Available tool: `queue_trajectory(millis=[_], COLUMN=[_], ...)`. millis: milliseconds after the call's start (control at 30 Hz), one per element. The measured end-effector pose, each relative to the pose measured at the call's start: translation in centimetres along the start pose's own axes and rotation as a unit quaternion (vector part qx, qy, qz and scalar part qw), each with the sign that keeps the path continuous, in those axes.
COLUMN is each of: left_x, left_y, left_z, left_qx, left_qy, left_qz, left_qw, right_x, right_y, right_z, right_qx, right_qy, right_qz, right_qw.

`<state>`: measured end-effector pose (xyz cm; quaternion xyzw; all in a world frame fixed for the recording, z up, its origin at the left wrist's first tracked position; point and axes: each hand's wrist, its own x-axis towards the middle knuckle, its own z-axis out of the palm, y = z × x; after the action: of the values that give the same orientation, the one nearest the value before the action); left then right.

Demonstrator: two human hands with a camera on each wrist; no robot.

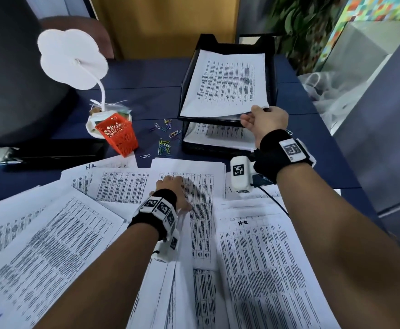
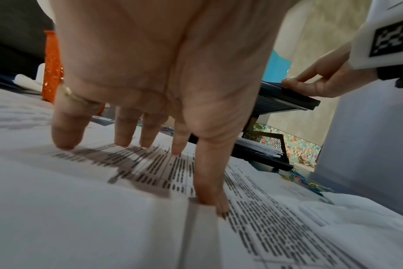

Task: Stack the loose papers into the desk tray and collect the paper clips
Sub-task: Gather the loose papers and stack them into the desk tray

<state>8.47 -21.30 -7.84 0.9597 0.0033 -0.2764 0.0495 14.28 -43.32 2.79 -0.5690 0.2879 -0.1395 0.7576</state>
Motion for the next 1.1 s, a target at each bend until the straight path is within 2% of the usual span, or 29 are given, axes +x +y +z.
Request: queue_trajectory(millis=[133, 267, 367, 467, 533, 600, 667, 733, 800, 900, 967, 1033, 1100], left_x=[-0.9, -2.4, -3.3, -4.5, -5.5, -6.5, -7.2, -7.7, -8.3, -9.0, -9.5, -9.9, -9.8], left_y=[0.2, 0.9, 1.6, 2.7, 3.6, 4.7, 5.7, 6.7, 7.4, 8.0, 8.2, 8.2, 7.9], left_z=[-0.3, 0.1, 0.7, 1.4, 1.9, 2.3, 2.8, 3.3, 3.5, 4.1, 4.6, 5.0, 5.4], left_qx=[-0.011, -0.033, -0.048, -0.147, -0.193, -0.207, -0.230, -0.263, -0.253, -0.221, -0.202, -0.213, -0.268], left_qy=[-0.002, 0.016, 0.009, -0.038, -0.062, -0.074, -0.085, -0.078, -0.036, 0.000, 0.004, 0.016, 0.034], left_qz=[-0.001, 0.019, 0.061, 0.103, 0.124, 0.139, 0.148, 0.160, 0.172, 0.171, 0.170, 0.179, 0.189], left_qw=[1.000, 0.999, 0.997, 0.983, 0.971, 0.966, 0.958, 0.948, 0.951, 0.960, 0.964, 0.960, 0.944], right_x=[-0.5, -2.0, -3.5, -4.9, -5.5, -6.5, -7.3, -8.1, -8.5, -8.9, -9.1, -9.0, -9.2], right_y=[-0.1, 1.0, 3.0, 5.8, 7.0, 7.5, 7.8, 7.9, 7.7, 7.4, 7.4, 7.6, 7.7], right_z=[-1.4, -4.8, -8.4, -12.8, -15.5, -17.8, -19.6, -20.6, -21.1, -21.5, -21.7, -22.0, -22.5], right_qx=[0.050, 0.010, -0.071, -0.199, -0.305, -0.444, -0.547, -0.588, -0.606, -0.619, -0.612, -0.578, -0.520], right_qy=[0.020, 0.030, 0.020, 0.037, 0.050, 0.050, 0.020, -0.017, -0.052, -0.076, -0.079, -0.065, -0.028], right_qz=[-0.002, -0.021, -0.005, 0.006, 0.006, 0.035, 0.076, 0.096, 0.100, 0.099, 0.095, 0.094, 0.085], right_qw=[0.999, 0.999, 0.997, 0.979, 0.951, 0.894, 0.833, 0.803, 0.787, 0.775, 0.781, 0.808, 0.850])
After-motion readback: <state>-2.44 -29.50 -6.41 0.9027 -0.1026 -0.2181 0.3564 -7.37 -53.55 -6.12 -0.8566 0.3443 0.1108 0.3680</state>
